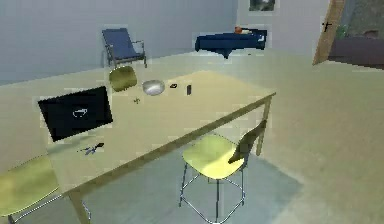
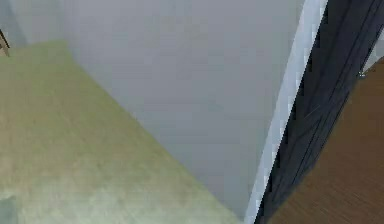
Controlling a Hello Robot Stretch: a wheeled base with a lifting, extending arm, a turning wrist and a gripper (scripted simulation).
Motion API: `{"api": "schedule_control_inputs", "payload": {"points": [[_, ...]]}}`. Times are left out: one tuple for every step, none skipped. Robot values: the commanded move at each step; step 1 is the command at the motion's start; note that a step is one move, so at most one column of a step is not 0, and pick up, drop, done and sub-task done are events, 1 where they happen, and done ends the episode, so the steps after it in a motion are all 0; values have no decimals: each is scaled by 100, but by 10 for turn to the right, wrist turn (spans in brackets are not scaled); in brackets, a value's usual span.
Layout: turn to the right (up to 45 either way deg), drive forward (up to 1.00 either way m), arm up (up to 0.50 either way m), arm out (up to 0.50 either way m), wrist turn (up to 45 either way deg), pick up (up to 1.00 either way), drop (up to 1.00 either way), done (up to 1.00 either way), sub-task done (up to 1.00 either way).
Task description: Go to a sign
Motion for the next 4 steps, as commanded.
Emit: {"api": "schedule_control_inputs", "payload": {"points": [[450,0,0,0,0,0,0,0,0],[90,0,0,0,0,0,0,0,0],[0,100,0,0,0,0,0,0,0],[0,50,0,0,0,0,0,0,0]]}}
